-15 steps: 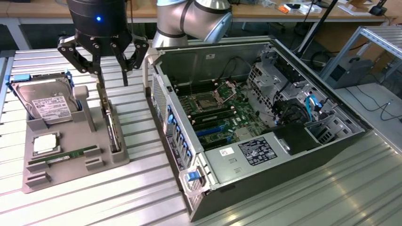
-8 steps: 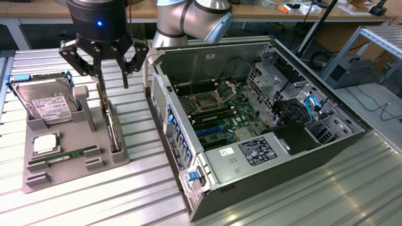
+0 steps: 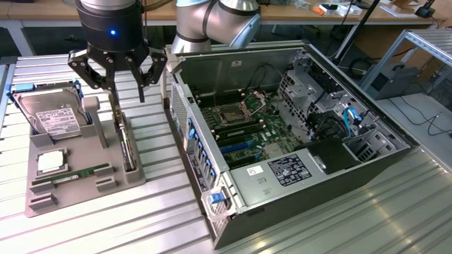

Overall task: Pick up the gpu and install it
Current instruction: 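Pick up the gpu and move the gpu toward the slot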

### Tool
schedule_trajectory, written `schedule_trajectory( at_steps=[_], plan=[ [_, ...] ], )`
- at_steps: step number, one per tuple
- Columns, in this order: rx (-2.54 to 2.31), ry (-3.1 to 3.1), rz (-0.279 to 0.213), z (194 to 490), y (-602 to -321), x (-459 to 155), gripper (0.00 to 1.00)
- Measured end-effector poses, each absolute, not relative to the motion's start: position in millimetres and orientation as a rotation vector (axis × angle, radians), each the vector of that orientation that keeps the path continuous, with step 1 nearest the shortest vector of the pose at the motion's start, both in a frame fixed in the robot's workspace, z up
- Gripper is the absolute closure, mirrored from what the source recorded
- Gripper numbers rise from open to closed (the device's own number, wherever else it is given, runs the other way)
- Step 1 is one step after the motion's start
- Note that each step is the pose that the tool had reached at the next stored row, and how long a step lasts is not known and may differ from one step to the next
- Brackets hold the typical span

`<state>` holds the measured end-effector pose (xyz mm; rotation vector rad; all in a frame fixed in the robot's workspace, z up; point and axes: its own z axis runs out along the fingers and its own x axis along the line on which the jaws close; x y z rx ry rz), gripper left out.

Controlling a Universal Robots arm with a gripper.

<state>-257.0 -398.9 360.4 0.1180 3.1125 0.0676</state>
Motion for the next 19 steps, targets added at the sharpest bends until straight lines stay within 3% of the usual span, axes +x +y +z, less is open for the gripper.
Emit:
schedule_trajectory(
  at_steps=[19],
  plan=[
    [0.118, 3.113, 0.068, 348.6, -398.9, -257.0, 0.52]
  ],
)
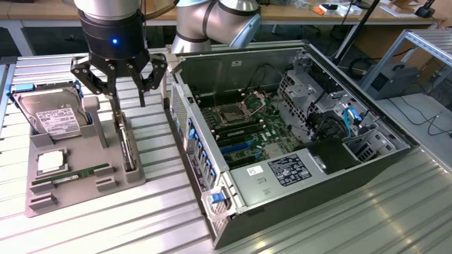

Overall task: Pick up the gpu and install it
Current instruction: 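Pick up the gpu and move the gpu toward the slot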

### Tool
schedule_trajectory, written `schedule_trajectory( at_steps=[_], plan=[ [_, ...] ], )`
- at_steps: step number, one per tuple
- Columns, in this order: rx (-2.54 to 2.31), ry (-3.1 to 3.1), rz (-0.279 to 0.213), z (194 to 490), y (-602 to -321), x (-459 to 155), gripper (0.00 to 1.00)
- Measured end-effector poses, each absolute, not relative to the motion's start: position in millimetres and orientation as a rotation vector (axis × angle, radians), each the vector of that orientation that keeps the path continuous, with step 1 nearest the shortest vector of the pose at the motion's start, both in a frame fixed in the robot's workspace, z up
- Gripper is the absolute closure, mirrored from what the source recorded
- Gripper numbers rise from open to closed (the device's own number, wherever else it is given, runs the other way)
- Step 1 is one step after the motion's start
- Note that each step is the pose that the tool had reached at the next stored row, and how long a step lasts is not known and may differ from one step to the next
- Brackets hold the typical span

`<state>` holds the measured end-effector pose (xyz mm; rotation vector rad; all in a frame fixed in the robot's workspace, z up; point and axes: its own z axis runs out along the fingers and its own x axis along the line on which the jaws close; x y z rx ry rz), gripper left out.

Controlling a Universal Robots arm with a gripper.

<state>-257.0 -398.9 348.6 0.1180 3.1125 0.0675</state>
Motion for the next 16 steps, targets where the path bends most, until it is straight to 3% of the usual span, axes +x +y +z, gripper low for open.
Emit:
schedule_trajectory(
  at_steps=[16],
  plan=[
    [0.118, 3.112, 0.068, 337.4, -398.9, -257.0, 0.52]
  ],
)
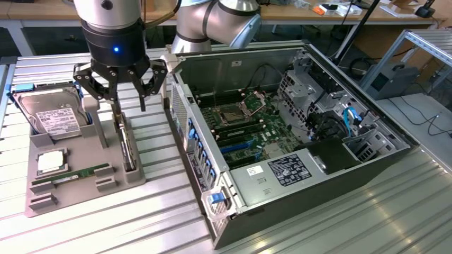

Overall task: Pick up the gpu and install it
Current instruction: 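Pick up the gpu and move the gpu toward the slot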

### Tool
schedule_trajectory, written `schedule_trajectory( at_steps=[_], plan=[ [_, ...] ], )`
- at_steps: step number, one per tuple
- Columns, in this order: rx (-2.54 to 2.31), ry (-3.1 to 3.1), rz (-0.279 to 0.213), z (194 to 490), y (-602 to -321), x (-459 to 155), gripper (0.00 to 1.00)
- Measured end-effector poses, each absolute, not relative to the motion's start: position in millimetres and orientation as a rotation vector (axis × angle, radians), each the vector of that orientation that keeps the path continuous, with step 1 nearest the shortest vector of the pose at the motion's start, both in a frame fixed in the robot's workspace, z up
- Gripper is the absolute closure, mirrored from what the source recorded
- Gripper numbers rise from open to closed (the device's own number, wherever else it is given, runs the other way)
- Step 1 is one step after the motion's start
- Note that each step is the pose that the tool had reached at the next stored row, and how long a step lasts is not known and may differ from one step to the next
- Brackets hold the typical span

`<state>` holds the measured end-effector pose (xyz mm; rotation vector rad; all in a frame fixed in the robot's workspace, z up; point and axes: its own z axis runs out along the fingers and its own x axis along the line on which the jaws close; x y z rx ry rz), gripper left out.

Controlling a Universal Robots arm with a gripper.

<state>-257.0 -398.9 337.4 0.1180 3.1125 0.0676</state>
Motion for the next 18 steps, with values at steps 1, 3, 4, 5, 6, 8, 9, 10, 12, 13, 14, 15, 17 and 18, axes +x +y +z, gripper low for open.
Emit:
schedule_trajectory(
  at_steps=[1, 3, 4, 5, 6, 8, 9, 10, 12, 13, 14, 15, 17, 18],
  plan=[
    [0.118, 3.113, 0.068, 336.8, -398.9, -257.0, 0.52],
    [0.118, 3.112, 0.068, 336.0, -398.9, -257.0, 0.52],
    [0.118, 3.112, 0.068, 335.4, -398.9, -257.0, 0.52],
    [0.118, 3.113, 0.068, 334.6, -398.9, -257.0, 0.52],
    [0.118, 3.113, 0.068, 333.6, -398.9, -257.0, 0.52],
    [0.118, 3.112, 0.068, 332.0, -398.9, -257.0, 0.52],
    [0.118, 3.112, 0.068, 331.4, -398.9, -257.0, 0.52],
    [0.118, 3.112, 0.068, 330.7, -398.9, -257.0, 0.52],
    [0.118, 3.112, 0.068, 328.8, -398.9, -257.0, 0.52],
    [0.118, 3.112, 0.068, 328.2, -398.9, -257.0, 0.52],
    [0.118, 3.113, 0.068, 327.7, -398.9, -257.0, 0.52],
    [0.118, 3.112, 0.068, 327.0, -398.9, -257.0, 0.52],
    [0.118, 3.112, 0.068, 325.7, -398.9, -257.0, 0.52],
    [0.118, 3.112, 0.068, 324.9, -398.9, -257.0, 0.52]
  ],
)
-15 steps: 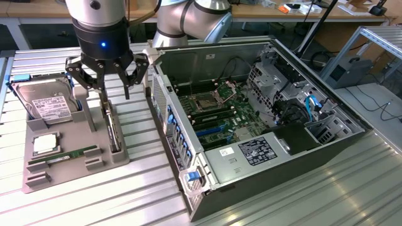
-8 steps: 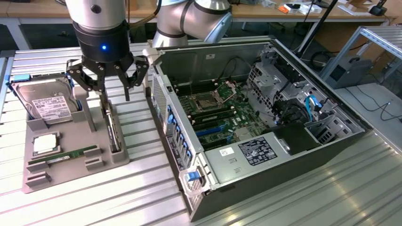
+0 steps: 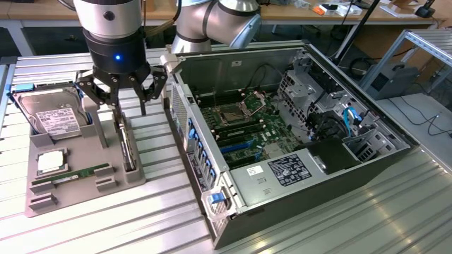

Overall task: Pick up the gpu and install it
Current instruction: 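Pick up the gpu and move the gpu toward the slot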

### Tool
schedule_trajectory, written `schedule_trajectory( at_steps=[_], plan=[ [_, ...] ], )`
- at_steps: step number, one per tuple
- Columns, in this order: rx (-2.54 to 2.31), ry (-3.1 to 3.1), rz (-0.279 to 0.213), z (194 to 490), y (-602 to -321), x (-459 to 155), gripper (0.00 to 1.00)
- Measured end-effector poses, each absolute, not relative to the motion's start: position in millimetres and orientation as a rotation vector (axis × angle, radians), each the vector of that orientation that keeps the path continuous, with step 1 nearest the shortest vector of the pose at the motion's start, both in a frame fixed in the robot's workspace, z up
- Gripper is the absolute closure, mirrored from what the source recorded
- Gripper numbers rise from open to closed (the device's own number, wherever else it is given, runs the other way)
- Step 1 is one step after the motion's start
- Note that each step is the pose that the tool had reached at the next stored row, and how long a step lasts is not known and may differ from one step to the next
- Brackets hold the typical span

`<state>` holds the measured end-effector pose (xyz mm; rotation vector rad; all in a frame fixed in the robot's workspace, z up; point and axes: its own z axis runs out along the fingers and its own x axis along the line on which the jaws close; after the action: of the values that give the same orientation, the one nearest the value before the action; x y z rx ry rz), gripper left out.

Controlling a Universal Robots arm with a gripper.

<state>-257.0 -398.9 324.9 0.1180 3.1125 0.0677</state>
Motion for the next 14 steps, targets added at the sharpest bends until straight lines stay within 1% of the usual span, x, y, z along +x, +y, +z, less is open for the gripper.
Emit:
schedule_trajectory(
  at_steps=[14],
  plan=[
    [0.118, 3.113, 0.068, 315.5, -398.9, -257.0, 0.52]
  ],
)
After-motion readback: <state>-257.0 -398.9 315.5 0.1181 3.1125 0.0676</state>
